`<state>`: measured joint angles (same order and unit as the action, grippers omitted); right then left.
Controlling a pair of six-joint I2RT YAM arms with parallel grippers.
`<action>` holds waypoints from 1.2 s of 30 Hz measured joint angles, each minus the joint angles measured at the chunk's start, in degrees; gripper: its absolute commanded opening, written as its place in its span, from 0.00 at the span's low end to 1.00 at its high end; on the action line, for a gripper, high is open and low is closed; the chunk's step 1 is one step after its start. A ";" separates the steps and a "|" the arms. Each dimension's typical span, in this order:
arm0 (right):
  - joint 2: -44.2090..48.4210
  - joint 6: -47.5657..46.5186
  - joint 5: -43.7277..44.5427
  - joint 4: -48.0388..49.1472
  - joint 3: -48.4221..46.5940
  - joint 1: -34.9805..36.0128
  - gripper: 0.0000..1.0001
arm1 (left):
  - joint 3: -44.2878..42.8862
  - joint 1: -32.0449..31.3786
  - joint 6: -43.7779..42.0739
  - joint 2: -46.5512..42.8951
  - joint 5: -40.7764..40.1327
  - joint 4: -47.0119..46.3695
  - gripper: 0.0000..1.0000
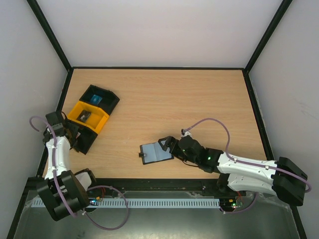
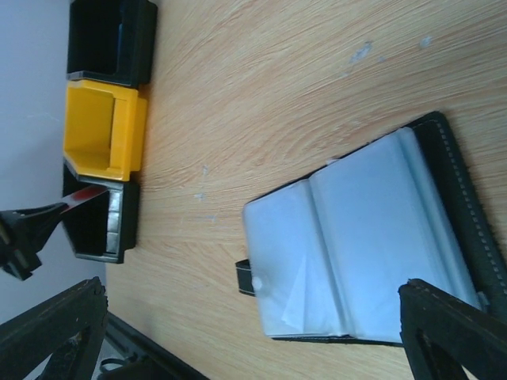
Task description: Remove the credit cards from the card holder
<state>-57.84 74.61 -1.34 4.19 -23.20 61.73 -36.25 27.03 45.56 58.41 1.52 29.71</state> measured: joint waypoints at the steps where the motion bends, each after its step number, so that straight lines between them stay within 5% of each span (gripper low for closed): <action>1: -0.02 0.15 -0.24 0.39 0.00 0.00 0.98 | 0.00 0.00 -0.11 0.28 0.07 -0.39 0.03; 25: 12.44 -6.51 5.16 10.93 6.56 0.00 0.98 | 1.09 0.02 -2.29 8.79 -0.72 -7.17 0.03; 36: 16.26 -14.32 9.03 8.20 5.86 0.00 0.98 | 0.24 0.00 -2.78 9.57 -5.81 -6.75 0.08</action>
<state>-41.58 60.29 7.68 12.38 -17.34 61.73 -36.01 27.03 42.78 67.99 -4.29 22.96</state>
